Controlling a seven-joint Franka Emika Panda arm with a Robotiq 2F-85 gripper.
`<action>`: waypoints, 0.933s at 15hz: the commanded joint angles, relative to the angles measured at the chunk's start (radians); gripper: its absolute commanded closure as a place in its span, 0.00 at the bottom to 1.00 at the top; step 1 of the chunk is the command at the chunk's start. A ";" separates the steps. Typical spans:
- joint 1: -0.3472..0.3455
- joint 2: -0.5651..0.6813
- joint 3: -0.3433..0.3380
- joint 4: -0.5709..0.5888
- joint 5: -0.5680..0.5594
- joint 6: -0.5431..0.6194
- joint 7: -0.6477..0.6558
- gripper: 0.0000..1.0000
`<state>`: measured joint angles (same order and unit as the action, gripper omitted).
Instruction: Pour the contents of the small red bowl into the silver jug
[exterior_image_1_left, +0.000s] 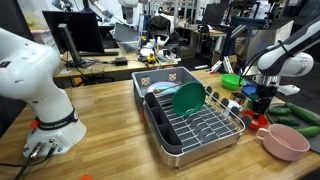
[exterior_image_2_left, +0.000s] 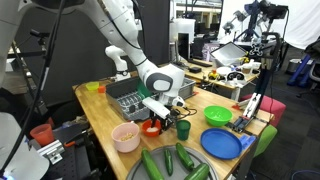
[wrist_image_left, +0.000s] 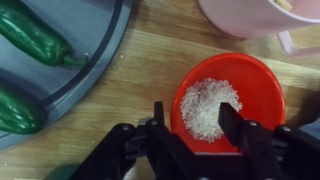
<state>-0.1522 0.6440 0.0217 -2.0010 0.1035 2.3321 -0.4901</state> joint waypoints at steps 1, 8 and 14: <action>-0.035 0.008 0.026 0.006 -0.009 0.025 -0.017 0.71; -0.060 0.011 0.028 0.008 0.002 0.039 -0.018 1.00; -0.089 -0.017 0.021 -0.017 0.009 0.033 -0.008 0.98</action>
<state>-0.2085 0.6458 0.0247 -1.9986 0.1049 2.3585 -0.4902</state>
